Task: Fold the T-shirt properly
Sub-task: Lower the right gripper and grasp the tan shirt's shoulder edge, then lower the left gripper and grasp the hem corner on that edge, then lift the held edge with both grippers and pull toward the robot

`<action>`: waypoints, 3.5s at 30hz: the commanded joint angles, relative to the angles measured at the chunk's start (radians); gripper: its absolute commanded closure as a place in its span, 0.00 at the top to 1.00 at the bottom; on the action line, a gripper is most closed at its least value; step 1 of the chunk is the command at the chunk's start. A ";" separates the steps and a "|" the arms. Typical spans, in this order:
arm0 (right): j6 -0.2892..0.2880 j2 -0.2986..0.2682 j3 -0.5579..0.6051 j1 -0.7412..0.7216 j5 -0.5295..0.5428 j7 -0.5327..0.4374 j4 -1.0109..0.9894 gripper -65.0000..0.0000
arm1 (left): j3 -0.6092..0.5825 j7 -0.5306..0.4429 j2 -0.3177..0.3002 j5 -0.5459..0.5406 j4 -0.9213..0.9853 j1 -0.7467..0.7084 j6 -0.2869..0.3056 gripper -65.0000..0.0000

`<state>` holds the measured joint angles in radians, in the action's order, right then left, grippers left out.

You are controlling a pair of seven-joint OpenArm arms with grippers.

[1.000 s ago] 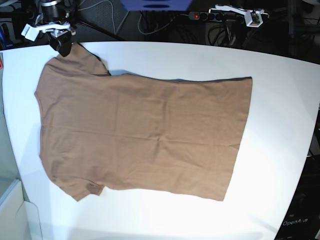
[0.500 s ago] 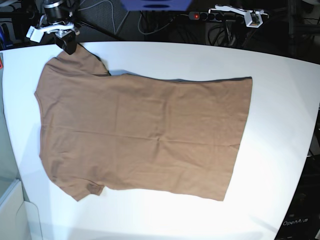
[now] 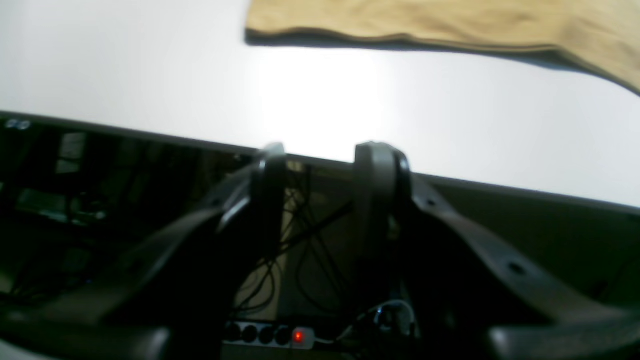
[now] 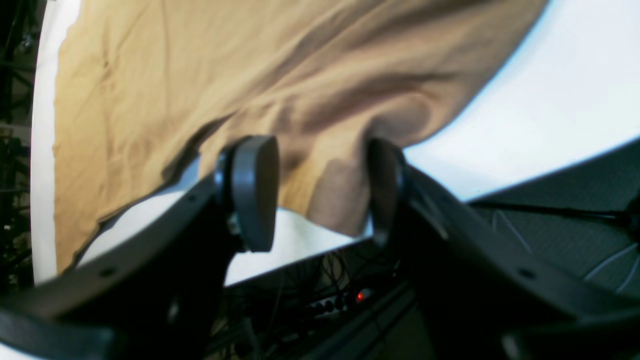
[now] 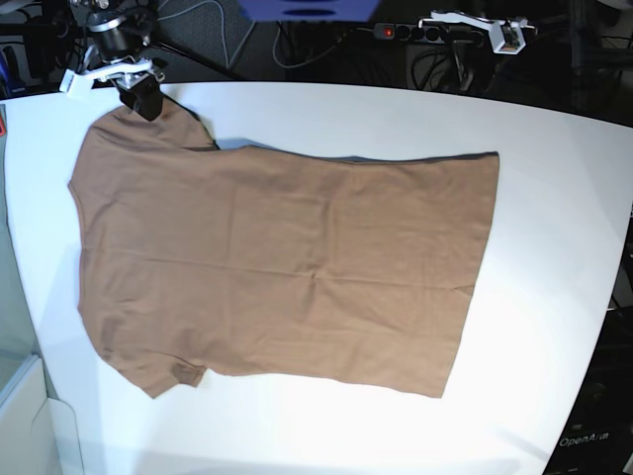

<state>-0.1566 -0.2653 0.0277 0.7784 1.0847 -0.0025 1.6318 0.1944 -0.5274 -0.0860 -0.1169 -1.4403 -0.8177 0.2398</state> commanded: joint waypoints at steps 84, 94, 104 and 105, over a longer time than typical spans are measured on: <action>-0.002 -0.024 -0.004 0.003 -0.018 0.028 0.012 0.01 | 0.337 1.131 -0.033 -0.375 0.028 0.479 0.326 0.04; -0.004 -0.024 -0.010 0.003 -0.084 -0.027 0.017 0.01 | 0.416 1.133 -0.031 -0.375 0.022 0.472 0.327 0.04; -0.004 -0.058 -0.027 0.003 -0.085 -0.078 0.063 0.01 | 0.446 1.134 -0.034 -0.375 0.022 0.462 0.329 0.04; -0.004 -0.058 -0.027 0.005 -0.085 -0.078 0.072 0.01 | 0.446 1.134 -0.031 -0.375 0.022 0.462 0.329 0.04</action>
<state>-0.1505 -0.3138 0.0093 0.7734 1.0008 -0.0555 1.6871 0.6407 0.5686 -0.1139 -0.5213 -1.4136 -0.3504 0.5873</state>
